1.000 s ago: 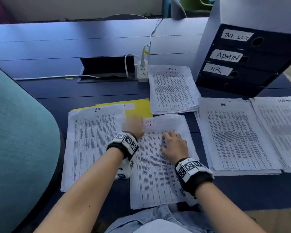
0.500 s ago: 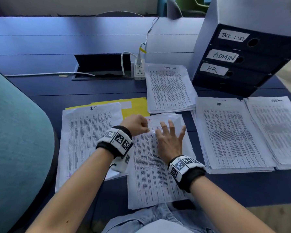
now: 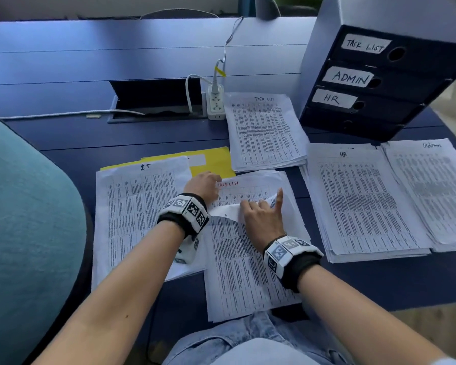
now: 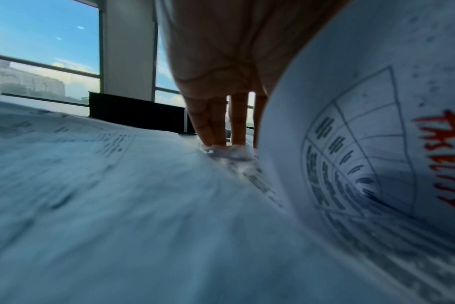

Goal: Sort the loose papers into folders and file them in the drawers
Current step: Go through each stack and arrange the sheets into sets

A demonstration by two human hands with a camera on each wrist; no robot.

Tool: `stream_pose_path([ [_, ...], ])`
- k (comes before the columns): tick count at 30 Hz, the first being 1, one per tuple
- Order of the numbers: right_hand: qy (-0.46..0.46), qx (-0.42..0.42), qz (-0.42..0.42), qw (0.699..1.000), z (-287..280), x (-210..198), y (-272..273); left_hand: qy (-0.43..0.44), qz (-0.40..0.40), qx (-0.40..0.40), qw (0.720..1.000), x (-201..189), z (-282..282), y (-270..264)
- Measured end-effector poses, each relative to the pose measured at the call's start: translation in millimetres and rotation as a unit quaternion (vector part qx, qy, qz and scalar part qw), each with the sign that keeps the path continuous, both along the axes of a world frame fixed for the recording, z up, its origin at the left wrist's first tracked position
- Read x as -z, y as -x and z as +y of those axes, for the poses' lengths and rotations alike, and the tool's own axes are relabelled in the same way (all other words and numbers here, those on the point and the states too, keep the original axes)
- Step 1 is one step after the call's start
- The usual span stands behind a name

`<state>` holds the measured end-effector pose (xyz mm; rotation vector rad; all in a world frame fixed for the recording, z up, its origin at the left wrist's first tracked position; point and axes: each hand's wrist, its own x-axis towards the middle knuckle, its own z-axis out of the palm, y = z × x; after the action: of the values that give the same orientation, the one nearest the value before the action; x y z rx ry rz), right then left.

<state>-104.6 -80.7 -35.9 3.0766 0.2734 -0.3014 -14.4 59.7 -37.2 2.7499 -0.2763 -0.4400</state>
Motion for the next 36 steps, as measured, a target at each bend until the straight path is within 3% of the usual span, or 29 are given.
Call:
stream_pose_path([
  [7,-0.019,0.016,-0.002,1.0,-1,-1,-6,-0.026,-0.073,-0.015,0.997,-1,4,1],
  [15,-0.015,0.052,-0.043,0.998,-10,-16,-34,0.041,0.016,-0.034,0.998,-4,14,-1],
  [19,-0.05,0.045,-0.053,0.996,-8,-12,-41,0.143,0.021,-0.059,0.988,-5,16,-6],
  [23,-0.044,0.022,-0.058,0.997,-10,-12,-43,0.19,0.082,0.039,0.978,-16,15,-6],
  [25,-0.051,-0.005,-0.109,0.993,-10,-8,-40,0.242,0.134,0.055,0.96,-22,17,-6],
  [28,-0.056,-0.053,-0.229,0.97,-10,3,-33,0.322,0.184,0.016,0.928,-19,22,-8],
  [32,-0.078,-0.087,-0.265,0.957,-10,14,-21,0.265,0.194,0.031,0.944,-7,24,-9],
  [36,-0.055,-0.091,-0.233,0.967,-13,24,-15,0.292,0.21,0.037,0.932,-6,25,-4],
])
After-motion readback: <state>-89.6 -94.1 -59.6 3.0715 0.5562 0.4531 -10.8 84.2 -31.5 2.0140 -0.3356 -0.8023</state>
